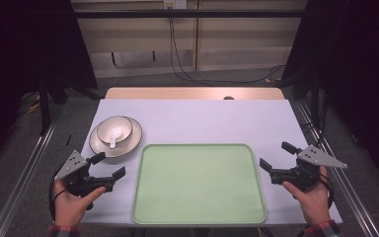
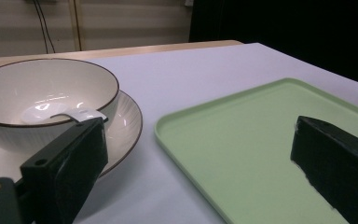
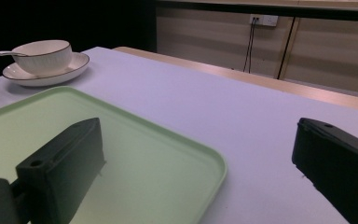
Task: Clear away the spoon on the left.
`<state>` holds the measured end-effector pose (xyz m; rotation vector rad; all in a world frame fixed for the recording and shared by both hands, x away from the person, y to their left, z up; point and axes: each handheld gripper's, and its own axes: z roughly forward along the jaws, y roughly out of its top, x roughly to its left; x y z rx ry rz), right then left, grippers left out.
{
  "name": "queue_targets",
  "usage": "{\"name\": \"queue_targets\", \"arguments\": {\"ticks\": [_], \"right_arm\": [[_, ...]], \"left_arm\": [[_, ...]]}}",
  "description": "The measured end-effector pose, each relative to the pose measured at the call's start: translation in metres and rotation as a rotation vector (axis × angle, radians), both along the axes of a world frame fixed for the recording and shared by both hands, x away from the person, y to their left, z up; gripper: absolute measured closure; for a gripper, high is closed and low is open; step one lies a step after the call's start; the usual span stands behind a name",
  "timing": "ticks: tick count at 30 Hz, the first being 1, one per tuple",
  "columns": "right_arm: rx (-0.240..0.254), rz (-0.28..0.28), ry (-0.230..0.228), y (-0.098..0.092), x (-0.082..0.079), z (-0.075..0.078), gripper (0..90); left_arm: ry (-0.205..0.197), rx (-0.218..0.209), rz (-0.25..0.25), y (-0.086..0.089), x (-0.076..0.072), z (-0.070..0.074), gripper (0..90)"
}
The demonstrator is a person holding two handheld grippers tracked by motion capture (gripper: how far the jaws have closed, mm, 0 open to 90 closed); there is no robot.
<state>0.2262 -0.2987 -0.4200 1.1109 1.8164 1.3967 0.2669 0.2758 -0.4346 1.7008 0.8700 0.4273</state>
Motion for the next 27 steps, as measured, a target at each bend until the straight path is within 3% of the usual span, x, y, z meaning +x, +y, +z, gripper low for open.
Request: {"name": "queue_targets", "arguments": {"ticks": [8, 17, 22, 27], "right_arm": [[-0.012, -0.008, 0.009, -0.002, 0.0, -0.003, 1.8], [-0.041, 0.033, 0.033, 0.002, 0.001, -0.007, 2.1], [-0.052, 0.043, 0.033, 0.004, 0.001, -0.009, 2.5], [-0.05, 0.044, 0.039, 0.005, 0.0, -0.009, 2.7]], "left_arm": [[-0.001, 0.014, 0.031, -0.002, 0.003, 0.0, 4.7], [-0.006, 0.01, 0.051, -0.001, 0.01, 0.0, 6.3], [0.0, 0.04, 0.1, -0.002, 0.017, -0.003, 9.1], [0.004, 0.042, 0.121, 0.0, 0.023, -0.007, 12.4]]}}
